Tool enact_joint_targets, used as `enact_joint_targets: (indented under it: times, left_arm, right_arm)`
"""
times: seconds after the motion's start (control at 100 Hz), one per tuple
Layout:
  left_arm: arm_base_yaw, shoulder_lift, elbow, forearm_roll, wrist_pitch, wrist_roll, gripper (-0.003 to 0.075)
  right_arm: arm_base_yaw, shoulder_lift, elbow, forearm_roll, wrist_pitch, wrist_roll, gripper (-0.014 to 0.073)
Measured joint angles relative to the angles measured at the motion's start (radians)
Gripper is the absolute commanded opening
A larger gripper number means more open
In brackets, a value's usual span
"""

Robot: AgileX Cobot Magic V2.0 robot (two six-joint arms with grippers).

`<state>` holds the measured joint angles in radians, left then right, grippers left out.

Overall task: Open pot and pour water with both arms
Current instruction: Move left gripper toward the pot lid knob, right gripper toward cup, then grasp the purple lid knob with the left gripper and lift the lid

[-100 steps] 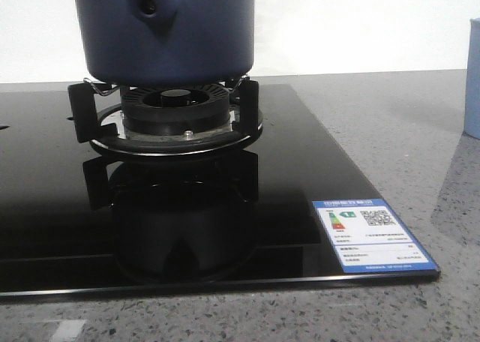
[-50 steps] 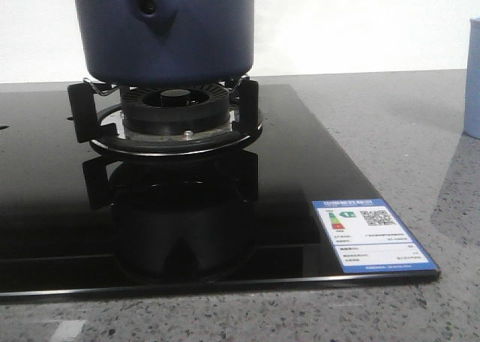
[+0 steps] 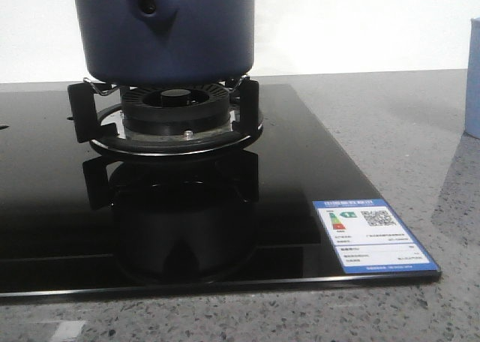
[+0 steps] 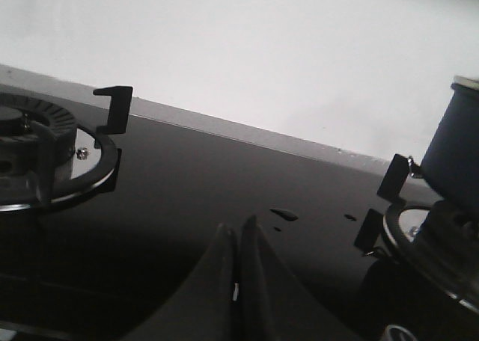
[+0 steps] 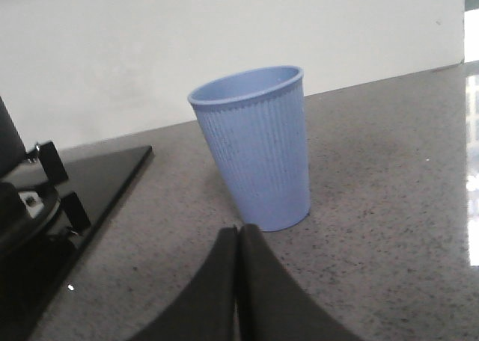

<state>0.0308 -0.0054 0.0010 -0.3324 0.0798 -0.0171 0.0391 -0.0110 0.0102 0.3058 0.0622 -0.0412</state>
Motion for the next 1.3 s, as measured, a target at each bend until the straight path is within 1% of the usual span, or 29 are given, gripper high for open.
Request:
enact_joint_targets:
  times: [0.11,0.16,0.25,0.33,0.4,0.49,0.57,0.71,0.84,0.96,1.03,1.09,1.14,1.18,1.24,1.27,1.3]
  left_arm:
    - [0.000,0.000,0.000,-0.143,-0.013,0.000,-0.0020]
    - [0.000,0.000,0.000,-0.215,-0.026,0.000,-0.0020]
    - [0.000,0.000,-0.003,-0.336,-0.041,0.000,-0.0020]
    - [0.000,0.000,-0.021,-0.384,-0.041,0.000,-0.0020]
    - [0.000,0.000,-0.069,-0.378,-0.010,0.003,-0.0020]
    - [0.000,0.002,-0.178,-0.305,0.079,0.050,-0.0020]
    - [0.000,0.034,-0.289,-0.237,0.179,0.140,-0.0020]
    - [0.000,0.160,-0.481,-0.199,0.325,0.320,-0.0020]
    - [0.000,0.288,-0.607,-0.195,0.417,0.378,-0.0020]
    - [0.000,0.370,-0.671,-0.201,0.470,0.393,-0.0020]
    - [0.000,0.400,-0.682,-0.240,0.481,0.419,-0.0019]
    - [0.000,0.420,-0.686,-0.311,0.487,0.488,-0.0008]
    - [0.000,0.434,-0.688,-0.387,0.490,0.565,0.0024]
    - [0.000,0.444,-0.688,-0.459,0.494,0.638,0.0067]
    - [0.000,0.463,-0.688,-0.557,0.496,0.731,0.0149]
    - [0.000,0.473,-0.688,-0.617,0.496,0.787,0.0211]
    - [0.000,0.485,-0.688,-0.660,0.496,0.828,0.0265]
  right_arm:
    - [0.000,0.000,0.000,0.162,-0.015,0.000,-0.0049]
    - [0.000,0.000,0.000,0.214,-0.020,0.000,-0.0049]
    - [0.000,0.000,0.000,0.260,-0.014,0.000,-0.0049]
    - [0.000,0.000,-0.022,0.268,0.023,0.000,-0.0049]
    - [0.000,0.000,-0.072,0.237,0.077,0.000,-0.0049]
    - [0.000,0.004,-0.160,0.157,0.160,0.000,-0.0049]
    - [0.000,0.056,-0.256,0.085,0.239,0.000,-0.0049]
    - [0.000,0.225,-0.404,-0.007,0.390,-0.006,-0.0049]
    - [0.000,0.393,-0.512,-0.031,0.480,-0.049,-0.0049]
    - [0.014,0.501,-0.585,-0.034,0.509,-0.060,-0.0049]
    - [0.031,0.539,-0.609,-0.034,0.510,-0.074,-0.0049]
    - [0.049,0.559,-0.623,-0.032,0.510,-0.095,-0.0046]
    - [0.069,0.569,-0.630,-0.025,0.510,-0.111,-0.0017]
    - [0.083,0.573,-0.637,-0.023,0.510,-0.121,0.0021]
    - [0.106,0.575,-0.639,-0.021,0.510,-0.128,0.0122]
    - [0.116,0.577,-0.639,-0.018,0.510,-0.130,0.0180]
    - [0.122,0.577,-0.639,-0.018,0.509,-0.132,0.0262]
